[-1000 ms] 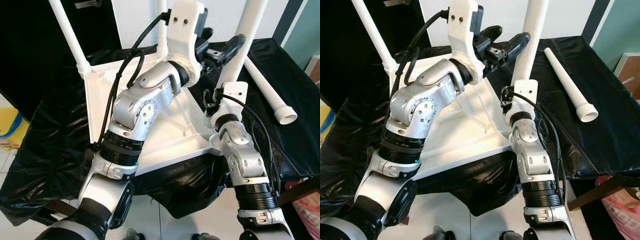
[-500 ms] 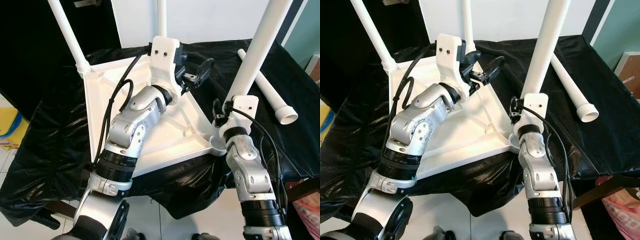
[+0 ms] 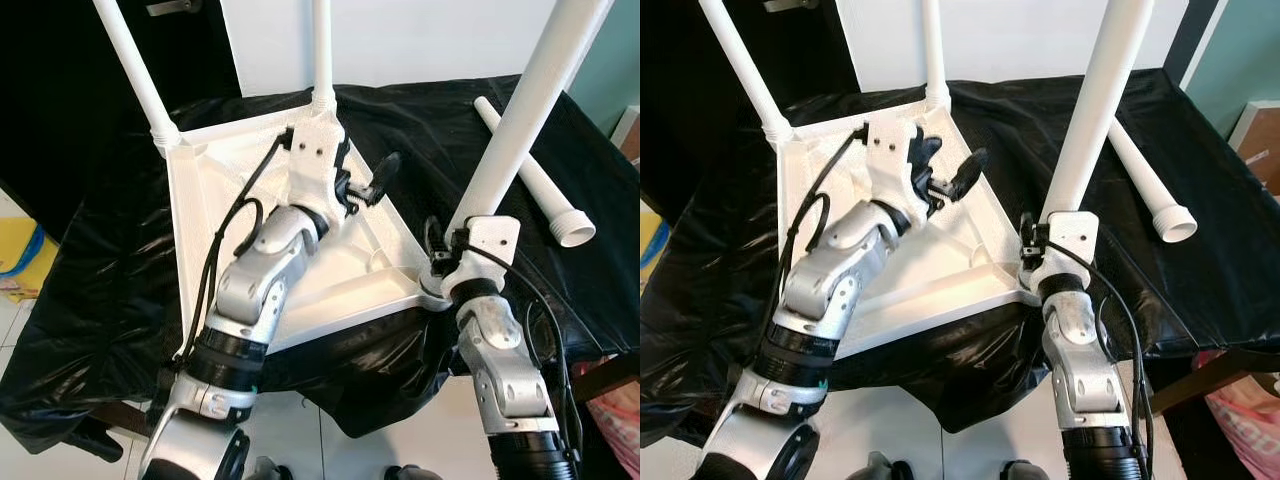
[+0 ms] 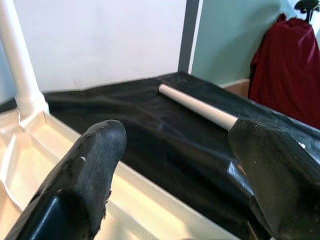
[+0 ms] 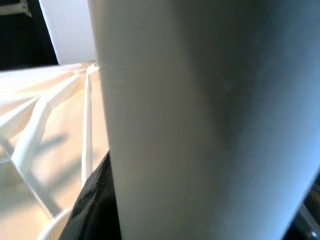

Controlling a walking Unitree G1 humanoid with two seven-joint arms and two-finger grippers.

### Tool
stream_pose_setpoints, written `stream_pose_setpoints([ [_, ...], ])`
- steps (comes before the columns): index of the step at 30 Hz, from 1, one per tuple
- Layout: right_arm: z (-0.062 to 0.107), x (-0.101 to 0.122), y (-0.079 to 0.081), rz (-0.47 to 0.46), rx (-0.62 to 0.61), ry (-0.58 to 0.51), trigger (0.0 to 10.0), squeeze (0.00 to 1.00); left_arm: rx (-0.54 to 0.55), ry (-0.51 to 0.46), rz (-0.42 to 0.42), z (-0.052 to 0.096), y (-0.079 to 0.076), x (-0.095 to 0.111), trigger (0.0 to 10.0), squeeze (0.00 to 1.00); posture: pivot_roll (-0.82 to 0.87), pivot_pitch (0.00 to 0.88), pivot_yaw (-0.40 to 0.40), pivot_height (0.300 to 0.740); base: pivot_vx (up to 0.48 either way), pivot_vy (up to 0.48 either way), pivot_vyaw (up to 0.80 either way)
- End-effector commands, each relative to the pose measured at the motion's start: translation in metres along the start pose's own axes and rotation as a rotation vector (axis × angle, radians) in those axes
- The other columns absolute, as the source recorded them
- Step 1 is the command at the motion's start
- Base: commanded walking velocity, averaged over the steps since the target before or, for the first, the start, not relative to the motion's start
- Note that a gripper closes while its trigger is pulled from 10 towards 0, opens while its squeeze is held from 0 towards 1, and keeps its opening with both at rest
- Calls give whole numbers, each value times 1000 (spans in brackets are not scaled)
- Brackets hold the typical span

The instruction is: Building children table

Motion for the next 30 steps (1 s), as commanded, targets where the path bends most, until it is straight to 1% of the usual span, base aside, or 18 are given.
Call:
stream_pose_setpoints([
  [1,4,-11,1,-18,16,41,10000,0,-11,-11,-5,2,-4,2,10000,0,-140,131,72,740,0,0,0],
  [4,6,-17,-1,-9,42,61,10000,0,-36,-9,10,5,-8,-2,10000,0,-142,133,71,740,0,0,0],
  [8,8,-20,-3,3,53,71,10000,0,-41,-11,11,7,-9,-2,10000,0,-142,139,72,740,0,0,0],
  [9,11,-25,-8,17,66,86,10000,0,-43,-9,19,9,-10,-3,10000,0,-146,123,81,740,0,0,0],
  [11,13,-26,-9,23,73,88,10000,0,-45,-8,23,11,-11,-3,10000,0,-146,123,81,740,0,0,0],
  [12,14,-27,-9,43,98,91,10000,0,-46,-6,30,12,-11,-4,10000,0,-144,135,84,740,0,0,0],
  [15,17,-31,-9,79,155,98,10000,0,-38,3,34,15,-10,-6,10000,0,-141,136,89,740,0,0,0],
  [20,21,-35,-11,74,216,114,10000,0,-42,5,38,17,-9,-5,10000,0,-135,149,86,740,0,0,0],
  [21,21,-35,-11,74,216,114,10000,0,-42,5,38,17,-9,-5,10000,0,-135,149,86,740,0,0,0],
  [28,26,-43,-8,122,327,138,10000,0,-38,10,43,19,-6,-5,10000,0,-138,153,97,740,0,0,0],
  [29,26,-43,-8,122,327,138,10000,0,-38,10,43,19,-6,-5,10000,0,-138,153,97,740,0,0,0],
  [30,27,-44,-4,135,367,143,10000,0,-38,10,45,19,-6,-5,10000,0,-138,154,99,740,0,0,0],
])
Point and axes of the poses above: a point about 5 cm out from each wrist's last joint towards the gripper, its own z axis pointing back from the gripper into the wrist, its own x axis along the axis of the wrist's last joint, y = z × x, the point moved 2 cm from there along -z, pointing out of the wrist towards the gripper, and after that the axes turned 15 degrees about -z, right-handed, at the moved point
